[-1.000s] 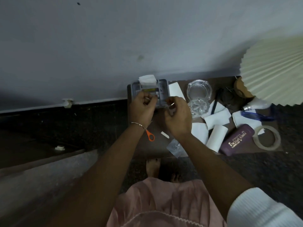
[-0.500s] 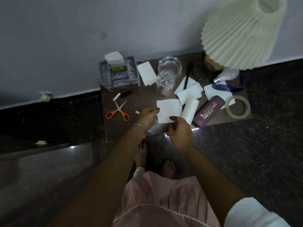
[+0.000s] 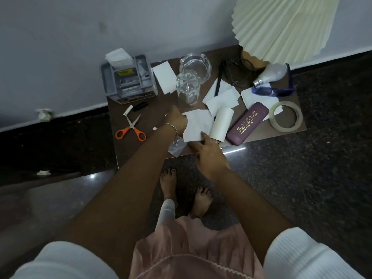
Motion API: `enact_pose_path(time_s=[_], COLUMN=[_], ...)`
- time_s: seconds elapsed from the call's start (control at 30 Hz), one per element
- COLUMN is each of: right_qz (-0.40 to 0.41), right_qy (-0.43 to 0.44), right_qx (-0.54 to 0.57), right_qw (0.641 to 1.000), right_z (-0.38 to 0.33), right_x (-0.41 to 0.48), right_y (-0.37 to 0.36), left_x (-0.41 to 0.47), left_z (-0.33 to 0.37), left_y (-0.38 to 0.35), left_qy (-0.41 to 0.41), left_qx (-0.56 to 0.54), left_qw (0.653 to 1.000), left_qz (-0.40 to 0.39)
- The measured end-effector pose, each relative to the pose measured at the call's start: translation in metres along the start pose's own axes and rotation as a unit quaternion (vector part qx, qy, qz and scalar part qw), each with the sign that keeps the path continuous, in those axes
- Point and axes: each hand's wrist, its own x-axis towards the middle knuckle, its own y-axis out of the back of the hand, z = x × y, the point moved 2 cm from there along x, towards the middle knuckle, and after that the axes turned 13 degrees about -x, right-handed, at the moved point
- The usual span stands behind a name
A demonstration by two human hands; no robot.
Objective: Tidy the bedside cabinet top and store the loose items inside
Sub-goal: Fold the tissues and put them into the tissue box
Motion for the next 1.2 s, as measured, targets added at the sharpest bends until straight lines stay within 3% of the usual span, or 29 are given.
enact_pose_path(time_s=[0.1,0.27,0.5,0.67,0.93,1.0,1.1,1.2], right_qz=[0.004,0.01,0.013,0.124,0.156,0.151,0.132,0.069], right_qy=[0.001,0.002,0.005,-0.025,-0.082,-0.119,-0.193,-0.256], right_qx=[-0.017,-0.027,0.011,0.05,0.136,0.189,0.288,0.466], right_qw=[1.0,1.0,1.0,0.991,0.975,0.963,0.929,0.844], right_z=[0.0,0.001,-0.002,-0.004,-0.005,-0.006,-0.009,-0.018], right_x=[-0.002,-0.003,-0.004,-0.008,-0.005,-0.005,-0.002,0.005], right_y=[-0.004,-0.007,0.0,0.011,0.016,0.017,0.014,0.01], left_x=[-0.004,-0.025,-0.044,-0.045,-0.055,-0.058,-0.066,-0.075], left_z=[0.007,0.016,0.02,0.014,0.011,0.011,0.009,0.008], left_y=[0.0,0.002,0.008,0.013,0.03,0.035,0.036,0.036], left_qy=[-0.026,-0.052,-0.014,-0.021,-0.017,-0.003,0.056,0.082], left_qx=[0.069,0.063,0.079,-0.019,-0.116,-0.173,-0.306,-0.401], left_qw=[0.997,0.995,0.996,0.999,0.992,0.984,0.95,0.908], left_qz=[-0.031,-0.053,-0.04,0.026,0.054,0.045,-0.028,-0.089])
